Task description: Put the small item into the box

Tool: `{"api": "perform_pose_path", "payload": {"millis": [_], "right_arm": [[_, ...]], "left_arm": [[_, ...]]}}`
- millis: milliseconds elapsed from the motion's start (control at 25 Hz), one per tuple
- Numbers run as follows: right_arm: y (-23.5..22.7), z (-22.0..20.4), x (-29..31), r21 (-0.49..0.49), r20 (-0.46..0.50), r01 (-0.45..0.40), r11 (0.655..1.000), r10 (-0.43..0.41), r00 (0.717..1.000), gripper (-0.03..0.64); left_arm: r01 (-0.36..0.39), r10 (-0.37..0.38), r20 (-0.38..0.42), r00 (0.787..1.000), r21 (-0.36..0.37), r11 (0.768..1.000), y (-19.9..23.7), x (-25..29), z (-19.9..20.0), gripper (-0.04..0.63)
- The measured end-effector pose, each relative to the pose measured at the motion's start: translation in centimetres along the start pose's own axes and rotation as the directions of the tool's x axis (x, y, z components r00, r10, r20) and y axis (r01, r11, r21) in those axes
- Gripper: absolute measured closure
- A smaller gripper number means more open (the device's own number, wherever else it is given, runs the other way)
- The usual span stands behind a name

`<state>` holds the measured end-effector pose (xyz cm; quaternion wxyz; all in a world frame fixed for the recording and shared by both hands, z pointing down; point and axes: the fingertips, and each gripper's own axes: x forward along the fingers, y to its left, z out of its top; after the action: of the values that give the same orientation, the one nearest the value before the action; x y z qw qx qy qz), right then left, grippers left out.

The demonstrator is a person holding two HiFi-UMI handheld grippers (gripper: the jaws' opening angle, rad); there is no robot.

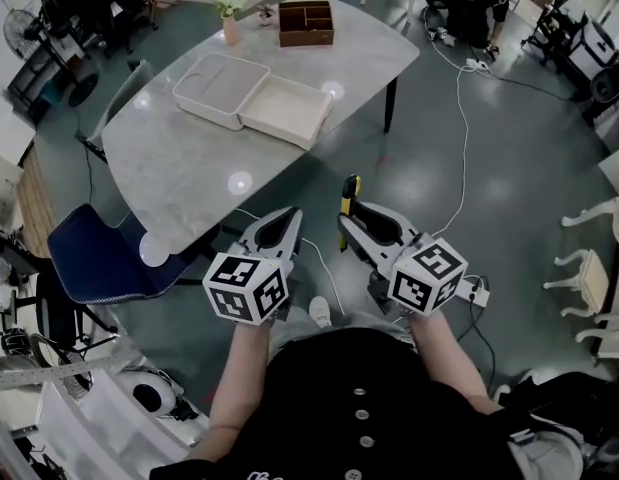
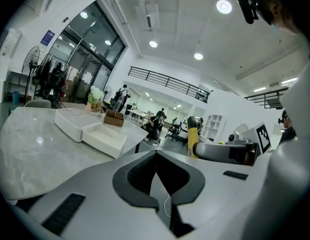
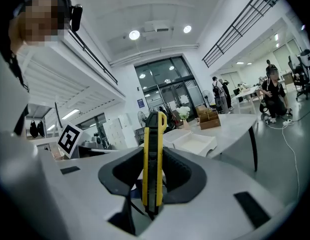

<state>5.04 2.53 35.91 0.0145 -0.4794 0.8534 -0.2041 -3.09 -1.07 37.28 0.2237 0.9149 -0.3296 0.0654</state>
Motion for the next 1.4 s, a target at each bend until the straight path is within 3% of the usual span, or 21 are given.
{"api": "perform_pose_path", "payload": {"millis": [280,640,1400], "right_arm": [[-0.9,1.0,2.9,0.007,-0.015,0.007,1.000,-0.007,1.000,0.497],[-3.3,1.3,5.1,0.012,-0.027,0.010,1.000,-0.009,1.000,0.497],[-12.6,7.2,17.0,0.000,-0.088,-0.167,0.986,0.166,0.982,0.497]], "left_arm": [[0.018,-0.018,-0.012,1.000,-0.017,1.000,2.1,1.1,0.8,0.578],[-0.022,0.021,-0.037,0.999,-0.032,0.999,4.7,2.3,0.4,0.578],[-0.189,0.190,0.012,0.982,-0.080,0.979,13.2,11.8,6.8,0.578]]}}
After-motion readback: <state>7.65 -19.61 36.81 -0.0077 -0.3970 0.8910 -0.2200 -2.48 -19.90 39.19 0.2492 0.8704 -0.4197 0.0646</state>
